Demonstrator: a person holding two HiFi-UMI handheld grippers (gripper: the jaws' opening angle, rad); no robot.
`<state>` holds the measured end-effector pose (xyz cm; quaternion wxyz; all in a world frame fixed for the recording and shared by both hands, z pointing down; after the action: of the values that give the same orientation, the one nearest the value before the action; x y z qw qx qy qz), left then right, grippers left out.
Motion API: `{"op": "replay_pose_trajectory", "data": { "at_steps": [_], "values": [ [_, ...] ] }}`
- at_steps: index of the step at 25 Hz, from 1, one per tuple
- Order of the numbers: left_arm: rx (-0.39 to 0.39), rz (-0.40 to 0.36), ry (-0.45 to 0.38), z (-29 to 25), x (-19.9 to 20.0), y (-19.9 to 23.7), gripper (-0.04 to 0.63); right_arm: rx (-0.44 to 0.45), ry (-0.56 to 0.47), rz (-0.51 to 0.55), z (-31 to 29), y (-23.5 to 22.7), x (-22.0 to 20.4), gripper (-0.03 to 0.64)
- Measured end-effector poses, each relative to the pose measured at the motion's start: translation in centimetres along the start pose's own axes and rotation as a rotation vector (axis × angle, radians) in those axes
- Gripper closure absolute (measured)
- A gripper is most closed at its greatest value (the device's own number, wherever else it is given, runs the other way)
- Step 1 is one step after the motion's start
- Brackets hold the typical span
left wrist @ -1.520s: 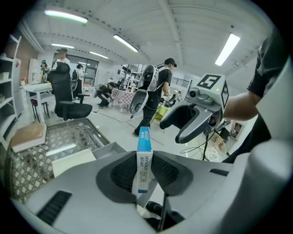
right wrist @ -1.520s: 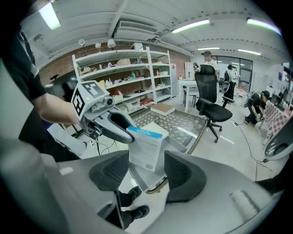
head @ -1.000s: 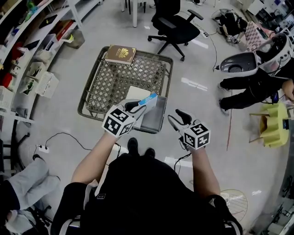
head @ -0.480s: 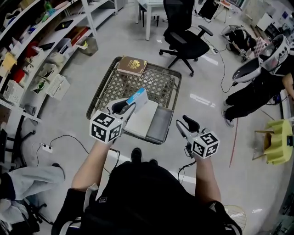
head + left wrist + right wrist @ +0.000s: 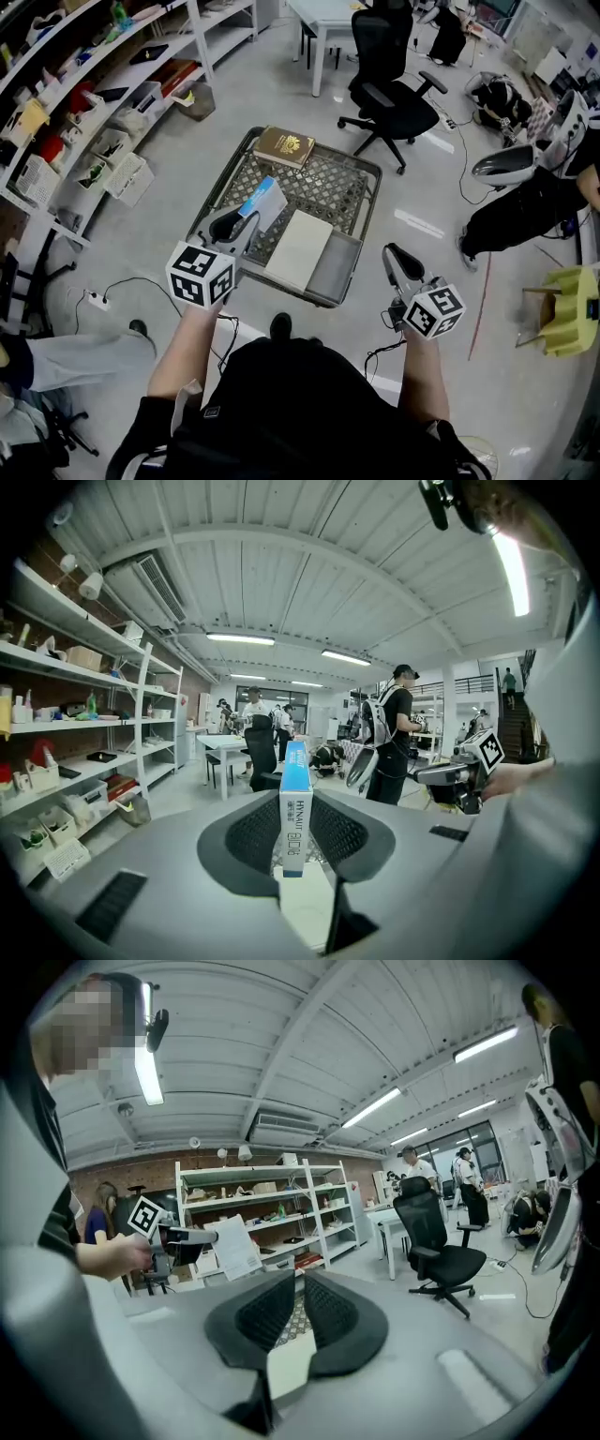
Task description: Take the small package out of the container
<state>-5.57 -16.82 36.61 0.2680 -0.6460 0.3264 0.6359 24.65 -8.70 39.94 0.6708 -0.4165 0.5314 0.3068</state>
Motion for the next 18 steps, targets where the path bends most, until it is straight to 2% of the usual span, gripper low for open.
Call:
{"op": "replay_pose_trajectory", "data": {
  "at_steps": [3, 8, 18],
  "values": [
    [0.029, 0.000, -0.018, 0.7, 0.2, 0.5, 0.499, -0.001, -0.048, 0.008, -0.1, 0.4, 1.4, 0.606],
    [0.052, -0.002, -0.035, 1.2, 0.3, 1.0, 0.499, 0.015, -0.094, 0.044, -0.3, 1.2, 3.2, 0.607],
    [0.063, 0.010, -0.043, 1.3, 0.3, 1.2, 0.499, 0.038, -0.117, 0.090, -0.7, 2.2, 4.7, 0.609]
  ]
}}
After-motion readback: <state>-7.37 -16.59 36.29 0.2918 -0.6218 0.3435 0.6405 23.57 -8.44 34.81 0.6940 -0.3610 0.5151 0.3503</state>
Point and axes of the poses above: the fingertips, and each gripper's own axes: z backward along the fingers, y to its left, x out of its top, the point moved 3 cm from there along z, backward along the fingers, and after that the axes turned 14 degrees about -y, right-handed, at the moved point
